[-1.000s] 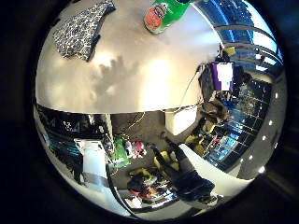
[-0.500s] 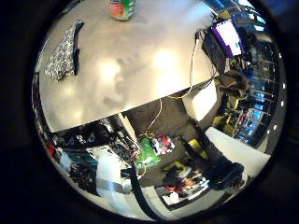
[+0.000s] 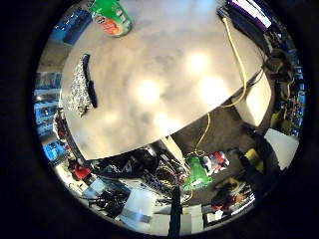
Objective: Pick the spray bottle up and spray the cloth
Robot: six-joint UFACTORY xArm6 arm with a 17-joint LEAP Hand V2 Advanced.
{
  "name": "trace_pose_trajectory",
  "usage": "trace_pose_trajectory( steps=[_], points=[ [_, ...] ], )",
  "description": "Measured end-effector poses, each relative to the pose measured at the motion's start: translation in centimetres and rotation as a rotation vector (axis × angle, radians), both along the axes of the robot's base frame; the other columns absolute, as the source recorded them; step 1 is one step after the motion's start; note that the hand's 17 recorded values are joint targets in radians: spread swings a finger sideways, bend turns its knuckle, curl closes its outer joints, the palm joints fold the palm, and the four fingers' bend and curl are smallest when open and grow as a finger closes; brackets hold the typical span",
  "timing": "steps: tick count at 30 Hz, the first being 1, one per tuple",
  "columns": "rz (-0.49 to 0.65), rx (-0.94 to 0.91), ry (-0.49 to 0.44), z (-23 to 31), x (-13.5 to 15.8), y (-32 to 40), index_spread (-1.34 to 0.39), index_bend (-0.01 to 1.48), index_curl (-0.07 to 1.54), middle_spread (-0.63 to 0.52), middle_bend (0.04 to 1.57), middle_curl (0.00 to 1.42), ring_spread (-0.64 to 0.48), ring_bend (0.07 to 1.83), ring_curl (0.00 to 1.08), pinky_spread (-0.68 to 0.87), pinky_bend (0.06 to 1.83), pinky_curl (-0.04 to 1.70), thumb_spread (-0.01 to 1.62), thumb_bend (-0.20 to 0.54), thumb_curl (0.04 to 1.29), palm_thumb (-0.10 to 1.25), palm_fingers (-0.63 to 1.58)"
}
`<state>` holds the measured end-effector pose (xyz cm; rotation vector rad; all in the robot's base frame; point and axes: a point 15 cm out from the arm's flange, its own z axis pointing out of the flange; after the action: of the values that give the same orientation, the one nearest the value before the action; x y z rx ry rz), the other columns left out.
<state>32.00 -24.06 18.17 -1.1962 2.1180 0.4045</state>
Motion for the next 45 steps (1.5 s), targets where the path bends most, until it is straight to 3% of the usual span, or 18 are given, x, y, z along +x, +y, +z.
trace_pose_trajectory(
  steps=[23,29,45],
  points=[
    [-0.178,0.337,-0.547,3.4,12.1,-8.4,-0.21,0.15,0.22,0.11,0.19,0.30,0.12,0.34,0.28,0.38,0.52,0.31,0.93,-0.030,0.29,0.36,-0.02],
    [-0.212,0.387,-0.592,3.2,12.8,-10.6,-0.21,0.15,0.23,0.09,0.19,0.31,0.11,0.34,0.28,0.38,0.53,0.31,0.93,-0.030,0.29,0.37,-0.01],
    [-0.206,0.472,-0.544,-1.0,14.3,-8.0,-0.22,0.14,0.23,0.09,0.19,0.31,0.10,0.36,0.28,0.40,0.55,0.31,0.92,-0.031,0.29,0.37,-0.02]
  ],
)
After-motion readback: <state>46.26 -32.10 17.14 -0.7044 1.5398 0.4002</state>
